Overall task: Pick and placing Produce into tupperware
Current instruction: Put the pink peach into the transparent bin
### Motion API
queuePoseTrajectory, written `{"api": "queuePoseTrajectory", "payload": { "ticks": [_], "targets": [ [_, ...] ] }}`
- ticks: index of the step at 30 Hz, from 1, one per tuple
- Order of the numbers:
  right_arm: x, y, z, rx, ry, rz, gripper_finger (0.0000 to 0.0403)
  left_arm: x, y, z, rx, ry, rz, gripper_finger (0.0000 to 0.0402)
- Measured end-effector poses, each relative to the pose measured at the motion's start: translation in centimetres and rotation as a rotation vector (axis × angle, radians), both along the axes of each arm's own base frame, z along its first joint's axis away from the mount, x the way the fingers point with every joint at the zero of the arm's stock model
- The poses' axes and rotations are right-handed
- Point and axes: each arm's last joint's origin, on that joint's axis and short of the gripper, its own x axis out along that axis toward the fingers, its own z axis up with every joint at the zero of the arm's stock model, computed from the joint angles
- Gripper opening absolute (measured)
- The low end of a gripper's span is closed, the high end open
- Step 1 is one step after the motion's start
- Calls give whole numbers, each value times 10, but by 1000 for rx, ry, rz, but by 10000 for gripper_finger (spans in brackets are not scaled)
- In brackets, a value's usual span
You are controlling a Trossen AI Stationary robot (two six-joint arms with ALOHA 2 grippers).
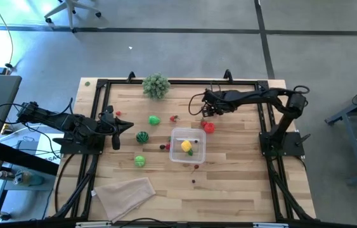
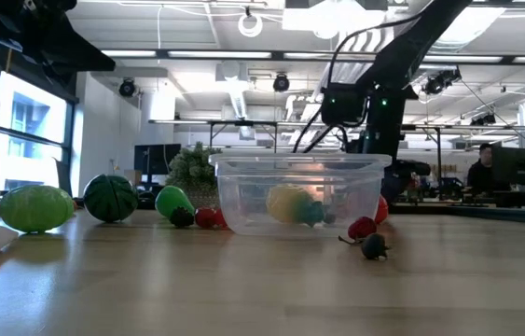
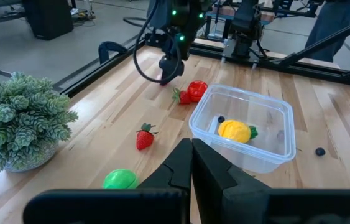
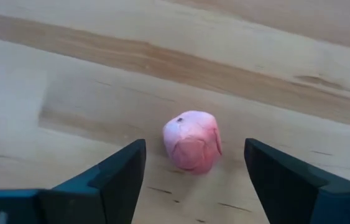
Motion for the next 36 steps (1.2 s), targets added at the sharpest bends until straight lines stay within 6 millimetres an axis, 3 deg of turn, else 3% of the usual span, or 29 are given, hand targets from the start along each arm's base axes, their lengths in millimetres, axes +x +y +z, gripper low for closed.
{"api": "queuePoseTrajectory", "payload": {
  "ticks": [5, 36],
  "targets": [
    [4, -2, -8, -17, -1, 7, 254, 0, 0, 0, 0, -1, 0, 1],
    [6, -4, -8, -34, -26, -31, 122, 0, 0, 0, 0, -1, 0, 1]
  ]
}}
